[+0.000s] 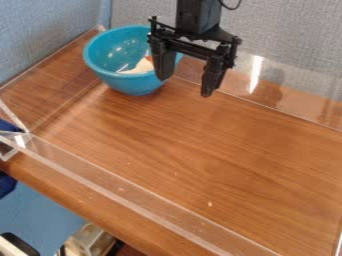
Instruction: Remove the mushroom from inside the blue bowl and put it on the table
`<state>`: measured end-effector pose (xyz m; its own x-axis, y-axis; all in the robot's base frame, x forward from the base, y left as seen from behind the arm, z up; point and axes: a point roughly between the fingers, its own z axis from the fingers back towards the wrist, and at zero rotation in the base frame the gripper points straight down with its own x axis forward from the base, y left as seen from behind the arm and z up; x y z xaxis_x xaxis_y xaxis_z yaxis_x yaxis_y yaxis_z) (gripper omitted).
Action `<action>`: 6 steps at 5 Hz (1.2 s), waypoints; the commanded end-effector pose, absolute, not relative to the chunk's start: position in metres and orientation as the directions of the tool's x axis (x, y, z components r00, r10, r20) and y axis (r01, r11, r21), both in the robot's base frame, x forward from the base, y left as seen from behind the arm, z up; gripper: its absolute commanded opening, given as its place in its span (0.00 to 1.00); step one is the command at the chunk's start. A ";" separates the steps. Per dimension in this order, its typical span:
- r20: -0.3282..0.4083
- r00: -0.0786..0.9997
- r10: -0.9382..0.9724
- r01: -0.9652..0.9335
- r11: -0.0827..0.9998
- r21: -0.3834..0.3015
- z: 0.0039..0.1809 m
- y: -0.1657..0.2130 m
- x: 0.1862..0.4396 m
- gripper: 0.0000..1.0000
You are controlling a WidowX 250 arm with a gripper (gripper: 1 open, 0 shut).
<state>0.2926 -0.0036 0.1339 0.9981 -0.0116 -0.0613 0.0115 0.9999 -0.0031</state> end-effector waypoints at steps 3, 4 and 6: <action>0.004 0.993 0.119 -0.118 0.992 -0.038 0.110 -0.012 0.342 1.00; 0.032 0.991 0.128 -0.126 0.991 -0.044 0.107 0.002 0.358 1.00; 0.090 0.970 0.228 -0.223 0.973 -0.063 0.103 0.016 0.392 1.00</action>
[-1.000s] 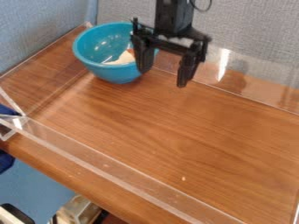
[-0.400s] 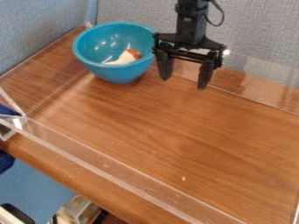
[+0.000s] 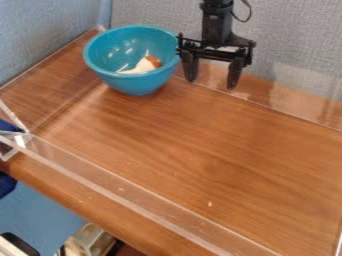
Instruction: Remove the mushroom from inside the blue bowl and put it on the table
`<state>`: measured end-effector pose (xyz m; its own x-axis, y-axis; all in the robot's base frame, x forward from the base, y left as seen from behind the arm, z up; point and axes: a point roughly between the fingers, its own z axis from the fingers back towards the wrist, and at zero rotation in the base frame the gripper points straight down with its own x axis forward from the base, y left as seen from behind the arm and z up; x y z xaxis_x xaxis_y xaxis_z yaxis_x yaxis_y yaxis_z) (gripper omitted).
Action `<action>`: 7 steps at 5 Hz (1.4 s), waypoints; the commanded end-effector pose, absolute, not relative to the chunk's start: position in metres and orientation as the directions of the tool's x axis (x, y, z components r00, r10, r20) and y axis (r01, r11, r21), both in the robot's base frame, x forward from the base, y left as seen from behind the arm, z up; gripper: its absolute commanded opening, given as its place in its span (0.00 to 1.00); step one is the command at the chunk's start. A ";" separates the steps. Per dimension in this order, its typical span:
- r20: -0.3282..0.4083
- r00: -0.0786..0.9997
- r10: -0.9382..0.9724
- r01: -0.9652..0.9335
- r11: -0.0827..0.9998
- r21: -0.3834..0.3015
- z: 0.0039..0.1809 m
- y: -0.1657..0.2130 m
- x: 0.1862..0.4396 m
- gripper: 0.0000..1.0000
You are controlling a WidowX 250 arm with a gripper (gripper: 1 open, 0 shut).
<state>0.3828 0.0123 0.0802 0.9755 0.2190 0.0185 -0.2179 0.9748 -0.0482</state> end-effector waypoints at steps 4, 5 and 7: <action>0.149 0.966 0.212 -0.200 0.976 -0.091 0.102 0.027 0.419 1.00; 0.159 0.954 0.254 -0.241 0.966 -0.095 0.104 0.019 0.415 1.00; 0.179 0.931 0.317 -0.301 0.947 -0.113 0.111 -0.004 0.417 1.00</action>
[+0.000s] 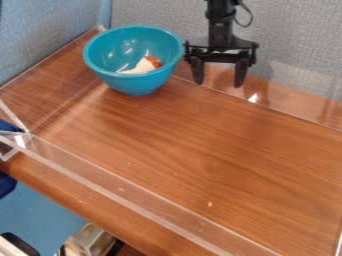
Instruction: Remove the mushroom from inside the blue bowl and put it on the table
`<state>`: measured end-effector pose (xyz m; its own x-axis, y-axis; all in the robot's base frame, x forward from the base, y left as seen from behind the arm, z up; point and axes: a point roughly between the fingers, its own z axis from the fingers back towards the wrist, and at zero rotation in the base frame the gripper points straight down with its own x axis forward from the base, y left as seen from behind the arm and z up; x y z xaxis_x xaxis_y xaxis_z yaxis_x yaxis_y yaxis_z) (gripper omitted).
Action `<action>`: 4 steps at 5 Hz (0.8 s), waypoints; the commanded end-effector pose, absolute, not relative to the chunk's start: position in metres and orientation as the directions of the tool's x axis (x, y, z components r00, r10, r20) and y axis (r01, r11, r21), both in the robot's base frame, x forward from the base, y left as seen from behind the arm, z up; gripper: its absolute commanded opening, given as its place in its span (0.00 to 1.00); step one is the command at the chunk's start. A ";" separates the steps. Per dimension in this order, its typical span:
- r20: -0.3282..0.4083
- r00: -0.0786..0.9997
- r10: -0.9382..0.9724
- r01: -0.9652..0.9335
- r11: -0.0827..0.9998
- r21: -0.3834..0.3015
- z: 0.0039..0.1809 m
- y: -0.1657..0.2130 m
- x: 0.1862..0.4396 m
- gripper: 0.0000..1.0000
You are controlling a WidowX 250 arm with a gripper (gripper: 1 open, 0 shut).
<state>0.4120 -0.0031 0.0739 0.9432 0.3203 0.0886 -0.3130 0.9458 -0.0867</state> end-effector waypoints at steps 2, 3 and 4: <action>0.212 0.924 0.317 -0.295 0.947 -0.128 0.114 0.002 0.415 1.00; 0.228 0.921 0.315 -0.290 0.947 -0.135 0.111 -0.008 0.416 1.00; 0.245 0.920 0.305 -0.278 0.950 -0.139 0.108 -0.020 0.415 1.00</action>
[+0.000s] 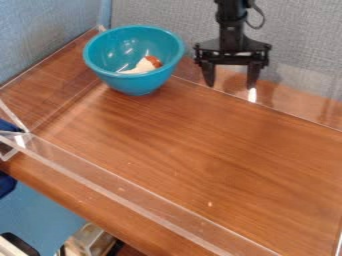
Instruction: Remove the mushroom from inside the blue bowl and put it on the table
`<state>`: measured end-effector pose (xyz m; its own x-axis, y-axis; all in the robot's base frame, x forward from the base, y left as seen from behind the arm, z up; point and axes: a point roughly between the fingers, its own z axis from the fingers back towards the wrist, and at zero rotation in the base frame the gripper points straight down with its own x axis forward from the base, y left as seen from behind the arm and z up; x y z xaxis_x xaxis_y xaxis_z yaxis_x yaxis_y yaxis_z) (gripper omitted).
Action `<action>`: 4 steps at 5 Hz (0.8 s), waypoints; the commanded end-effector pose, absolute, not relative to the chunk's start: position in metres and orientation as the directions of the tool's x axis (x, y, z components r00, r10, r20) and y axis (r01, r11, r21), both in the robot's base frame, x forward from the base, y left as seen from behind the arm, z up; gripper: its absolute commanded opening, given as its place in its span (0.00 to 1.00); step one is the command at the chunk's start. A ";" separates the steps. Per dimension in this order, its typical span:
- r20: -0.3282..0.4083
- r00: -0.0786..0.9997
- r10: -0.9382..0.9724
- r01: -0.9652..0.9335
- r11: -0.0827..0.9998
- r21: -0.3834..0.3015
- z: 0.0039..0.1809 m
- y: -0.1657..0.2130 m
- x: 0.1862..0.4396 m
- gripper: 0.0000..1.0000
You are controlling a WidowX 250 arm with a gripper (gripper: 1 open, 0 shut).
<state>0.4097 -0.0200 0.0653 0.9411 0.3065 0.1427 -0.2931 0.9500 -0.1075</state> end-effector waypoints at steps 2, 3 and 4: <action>0.277 0.897 0.345 -0.316 0.938 -0.143 0.099 -0.034 0.417 1.00; 0.291 0.872 0.394 -0.366 0.919 -0.149 0.096 -0.034 0.417 1.00; 0.286 0.874 0.392 -0.366 0.920 -0.142 0.086 -0.030 0.418 1.00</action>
<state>0.4127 -0.0286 0.0522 0.8937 0.3959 0.2110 -0.3820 0.9182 -0.1048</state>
